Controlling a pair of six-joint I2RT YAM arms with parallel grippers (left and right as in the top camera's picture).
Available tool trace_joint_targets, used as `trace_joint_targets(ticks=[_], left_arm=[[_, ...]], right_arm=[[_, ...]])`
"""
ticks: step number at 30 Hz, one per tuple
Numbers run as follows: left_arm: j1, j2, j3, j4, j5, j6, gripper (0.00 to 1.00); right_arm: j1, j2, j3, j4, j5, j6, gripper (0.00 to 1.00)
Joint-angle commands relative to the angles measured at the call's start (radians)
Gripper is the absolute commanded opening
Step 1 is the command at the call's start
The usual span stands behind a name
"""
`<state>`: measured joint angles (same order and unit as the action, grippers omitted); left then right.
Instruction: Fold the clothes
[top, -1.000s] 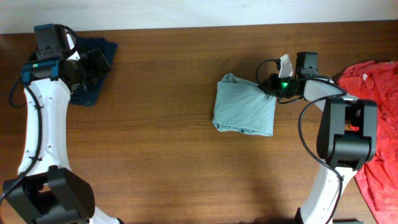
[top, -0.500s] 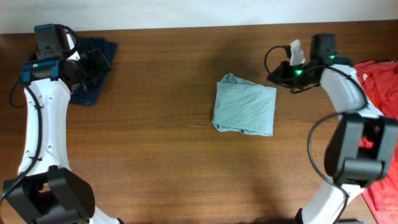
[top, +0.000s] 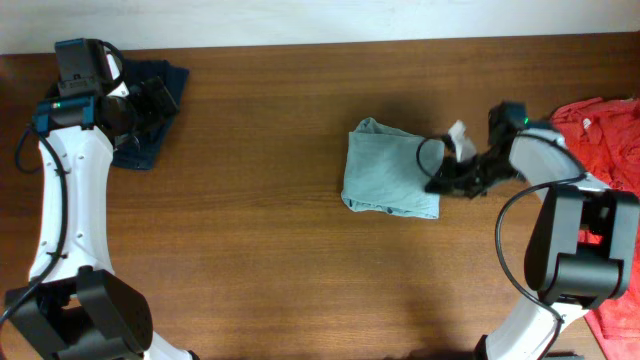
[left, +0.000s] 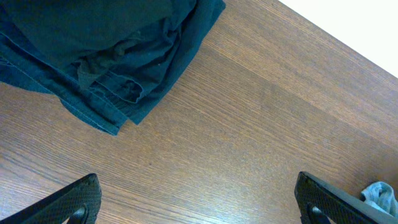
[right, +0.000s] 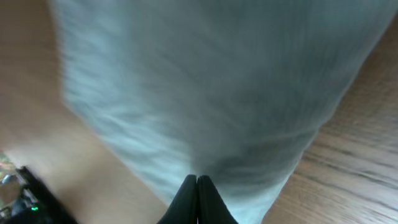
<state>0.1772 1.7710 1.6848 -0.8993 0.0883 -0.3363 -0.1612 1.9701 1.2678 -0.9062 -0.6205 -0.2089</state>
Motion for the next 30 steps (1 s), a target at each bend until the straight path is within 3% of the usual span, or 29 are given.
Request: trace_joint_targets(ticks=[1, 8, 17, 20, 27, 30], left_arm=[[0.002, 0.002, -0.001, 0.001, -0.007, 0.000, 0.99], [0.002, 0.002, -0.001, 0.001, -0.007, 0.000, 0.99], [0.002, 0.002, -0.001, 0.001, -0.007, 0.000, 0.99], [0.002, 0.002, -0.001, 0.001, -0.007, 0.000, 0.99], [0.002, 0.002, -0.001, 0.001, -0.007, 0.000, 0.99], [0.002, 0.002, -0.001, 0.001, -0.007, 0.000, 0.99]], right_arm=[[0.003, 0.013, -0.088, 0.063, 0.020, -0.027, 0.04], [0.003, 0.009, -0.038, 0.050, -0.028, -0.027, 0.04], [-0.035, -0.029, 0.323, -0.230, -0.045, -0.026, 0.05], [-0.067, -0.029, 0.391, -0.289, 0.010, -0.027, 0.24], [-0.147, -0.028, 0.375, -0.328, 0.109, -0.019, 0.49], [-0.169, -0.028, 0.349, -0.316, 0.110, -0.019, 0.56]])
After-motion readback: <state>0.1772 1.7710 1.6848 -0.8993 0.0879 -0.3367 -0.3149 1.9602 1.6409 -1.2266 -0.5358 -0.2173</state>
